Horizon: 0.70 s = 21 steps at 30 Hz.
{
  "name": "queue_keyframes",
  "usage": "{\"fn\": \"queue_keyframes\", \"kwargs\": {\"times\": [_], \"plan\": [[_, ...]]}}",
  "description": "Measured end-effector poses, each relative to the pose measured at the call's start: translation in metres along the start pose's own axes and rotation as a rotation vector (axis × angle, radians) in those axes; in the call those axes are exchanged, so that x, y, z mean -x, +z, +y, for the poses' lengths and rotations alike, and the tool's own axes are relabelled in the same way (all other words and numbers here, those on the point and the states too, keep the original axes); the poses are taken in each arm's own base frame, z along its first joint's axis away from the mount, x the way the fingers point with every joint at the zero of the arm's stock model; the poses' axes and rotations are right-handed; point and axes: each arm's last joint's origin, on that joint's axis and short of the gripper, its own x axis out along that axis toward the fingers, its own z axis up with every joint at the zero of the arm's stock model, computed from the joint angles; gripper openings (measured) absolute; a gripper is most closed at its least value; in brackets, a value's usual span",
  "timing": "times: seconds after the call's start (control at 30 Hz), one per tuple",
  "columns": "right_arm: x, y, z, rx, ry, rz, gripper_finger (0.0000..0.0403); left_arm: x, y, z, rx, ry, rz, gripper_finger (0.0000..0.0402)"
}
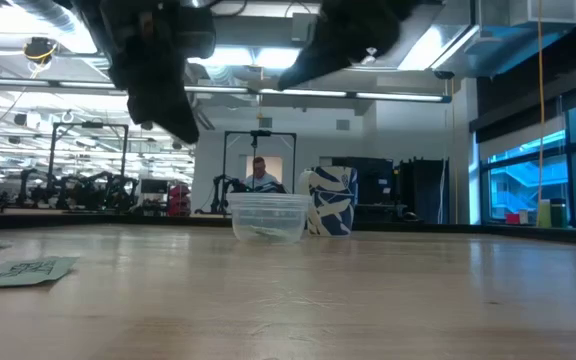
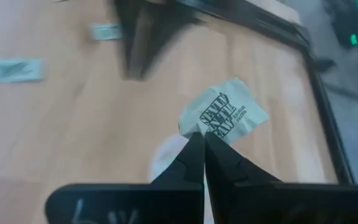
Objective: Pick and place Stevia / Truvia into bins
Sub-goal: Put the stevia packet into the transparent container
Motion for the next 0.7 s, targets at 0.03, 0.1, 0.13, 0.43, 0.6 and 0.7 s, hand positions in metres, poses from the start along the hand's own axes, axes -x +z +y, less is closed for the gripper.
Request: {"fn": "queue_keyframes", "kwargs": {"times": [0.03, 0.1, 0.13, 0.43, 0.6, 0.7], "plan": [[-0.001, 0.003, -0.009, -0.025, -0.006, 0.014, 0.0002, 0.003, 0.000, 0.001, -0.005, 0.001, 0.000, 0.0046], [-0.006, 0.005, -0.022, -0.067, 0.014, 0.043, 0.0002, 0.007, 0.000, 0.002, -0.022, -0.003, 0.001, 0.0047], [-0.011, 0.003, -0.026, -0.083, 0.032, 0.062, 0.0002, 0.009, -0.001, 0.002, -0.034, 0.000, 0.004, 0.0048], [-0.059, -0.029, -0.032, -0.159, 0.110, 0.237, 0.0002, 0.014, -0.009, 0.008, -0.055, 0.036, 0.104, 0.0046], [-0.080, -0.044, -0.032, -0.173, 0.105, 0.294, 0.0002, 0.014, -0.011, 0.010, -0.057, 0.049, 0.121, 0.0045], [-0.085, -0.051, -0.031, -0.173, 0.109, 0.324, 0.0002, 0.014, -0.011, 0.010, -0.057, 0.050, 0.122, 0.0045]]}}
